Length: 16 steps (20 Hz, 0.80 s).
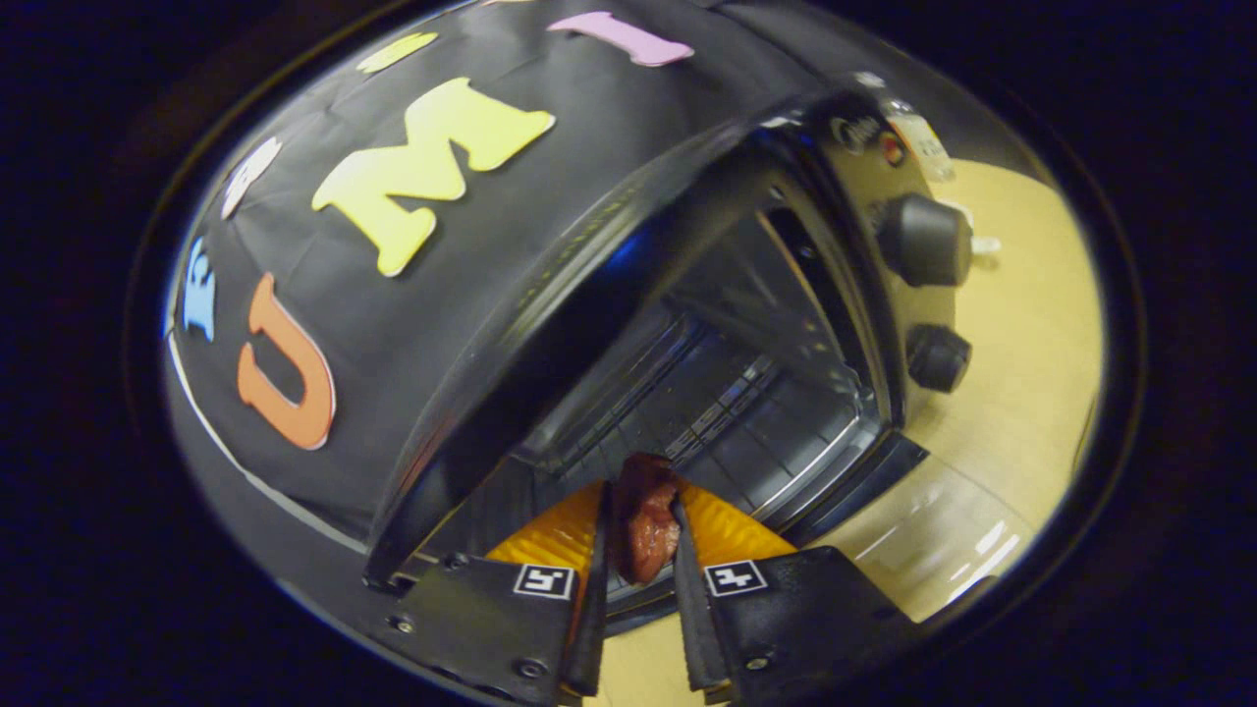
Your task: Open the toaster oven, put the food inside, and close the toaster oven door.
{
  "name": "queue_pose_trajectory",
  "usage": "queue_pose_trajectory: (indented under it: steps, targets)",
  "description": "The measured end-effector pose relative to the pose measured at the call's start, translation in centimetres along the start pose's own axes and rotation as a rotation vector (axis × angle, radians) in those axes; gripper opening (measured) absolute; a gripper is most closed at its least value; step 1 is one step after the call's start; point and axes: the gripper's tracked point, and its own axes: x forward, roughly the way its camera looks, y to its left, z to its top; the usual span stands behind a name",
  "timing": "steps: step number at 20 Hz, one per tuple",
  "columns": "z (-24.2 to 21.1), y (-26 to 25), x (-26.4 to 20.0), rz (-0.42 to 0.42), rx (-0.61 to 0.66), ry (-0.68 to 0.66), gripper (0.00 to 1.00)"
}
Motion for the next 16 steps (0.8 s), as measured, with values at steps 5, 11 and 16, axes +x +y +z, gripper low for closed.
queue_pose_trajectory:
  steps: [5, 11, 16]
  targets:
    - [-0.6, -0.9, -0.6, -0.031, -0.153, 0.022, 0.92]
    - [-0.4, -2.5, -2.4, -0.063, -0.314, 0.019, 0.99]
    - [-0.1, -3.0, -6.1, -0.035, -0.391, 0.034, 0.99]
